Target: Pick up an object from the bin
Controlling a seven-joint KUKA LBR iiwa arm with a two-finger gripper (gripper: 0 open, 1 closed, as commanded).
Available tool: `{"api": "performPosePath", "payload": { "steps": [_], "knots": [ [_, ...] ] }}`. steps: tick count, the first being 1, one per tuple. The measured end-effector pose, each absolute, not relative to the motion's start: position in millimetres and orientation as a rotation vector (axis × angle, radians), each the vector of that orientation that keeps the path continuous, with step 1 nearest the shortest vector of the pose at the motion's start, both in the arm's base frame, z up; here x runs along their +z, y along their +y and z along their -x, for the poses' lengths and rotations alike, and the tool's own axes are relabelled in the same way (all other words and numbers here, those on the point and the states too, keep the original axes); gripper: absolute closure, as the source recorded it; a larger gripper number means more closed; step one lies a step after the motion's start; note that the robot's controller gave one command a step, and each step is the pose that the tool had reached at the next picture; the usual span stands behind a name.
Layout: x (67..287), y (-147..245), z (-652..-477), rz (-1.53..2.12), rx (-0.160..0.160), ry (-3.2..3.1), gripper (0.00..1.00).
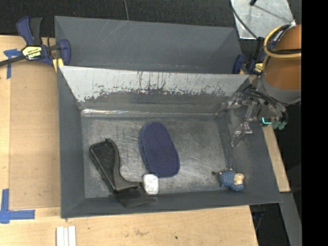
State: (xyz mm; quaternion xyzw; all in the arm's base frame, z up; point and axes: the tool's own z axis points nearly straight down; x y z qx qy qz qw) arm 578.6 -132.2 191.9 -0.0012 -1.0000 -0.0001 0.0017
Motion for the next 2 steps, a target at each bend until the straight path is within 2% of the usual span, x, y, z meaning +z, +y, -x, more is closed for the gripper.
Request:
{"api": "performPosePath", "payload": {
  "steps": [1, 2],
  "knots": [
    [145.1, -52.0, -507.6, -0.39, -0.005, -3.114, 0.0],
    [143.2, 19.6, -518.1, -0.161, -0.004, -3.142, 0.0]
  ]
}}
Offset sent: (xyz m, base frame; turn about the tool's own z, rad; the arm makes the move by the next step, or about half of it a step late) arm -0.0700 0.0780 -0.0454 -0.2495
